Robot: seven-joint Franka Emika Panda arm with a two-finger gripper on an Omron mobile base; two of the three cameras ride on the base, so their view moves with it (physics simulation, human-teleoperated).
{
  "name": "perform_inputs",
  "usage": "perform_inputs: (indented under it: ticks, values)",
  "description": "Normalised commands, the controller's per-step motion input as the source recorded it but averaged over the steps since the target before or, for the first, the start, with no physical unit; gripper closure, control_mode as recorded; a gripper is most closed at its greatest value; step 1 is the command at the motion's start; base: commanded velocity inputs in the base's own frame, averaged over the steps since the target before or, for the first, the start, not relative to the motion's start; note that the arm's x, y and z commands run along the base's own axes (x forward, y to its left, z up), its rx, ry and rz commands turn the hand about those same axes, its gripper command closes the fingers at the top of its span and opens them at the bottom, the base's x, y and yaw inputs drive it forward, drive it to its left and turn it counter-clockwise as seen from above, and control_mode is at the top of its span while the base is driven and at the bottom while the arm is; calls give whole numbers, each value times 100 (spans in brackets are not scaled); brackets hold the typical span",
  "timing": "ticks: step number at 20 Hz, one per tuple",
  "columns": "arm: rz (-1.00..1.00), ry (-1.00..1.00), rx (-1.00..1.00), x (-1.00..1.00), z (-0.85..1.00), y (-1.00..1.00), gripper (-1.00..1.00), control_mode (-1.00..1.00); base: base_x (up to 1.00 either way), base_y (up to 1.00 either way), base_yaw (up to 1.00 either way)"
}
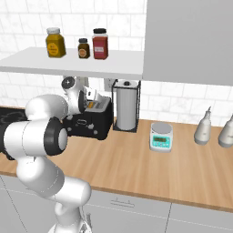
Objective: Start the toaster. Once the lever pops up, take the bread to the plate on the dining counter.
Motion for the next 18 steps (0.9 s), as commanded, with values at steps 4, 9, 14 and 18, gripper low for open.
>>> perform_inputs:
  ticks: [4,9,14,18]
  values:
    - [0,0,0,0,0,0,-100,-100,0,0,0]
    - [0,0,0,0,0,0,-100,-100,0,0,0]
    - [0,0,0,0,0,0,-100,-100,0,0,0]
    - [0,0,0,0,0,0,-100,-100,0,0,0]
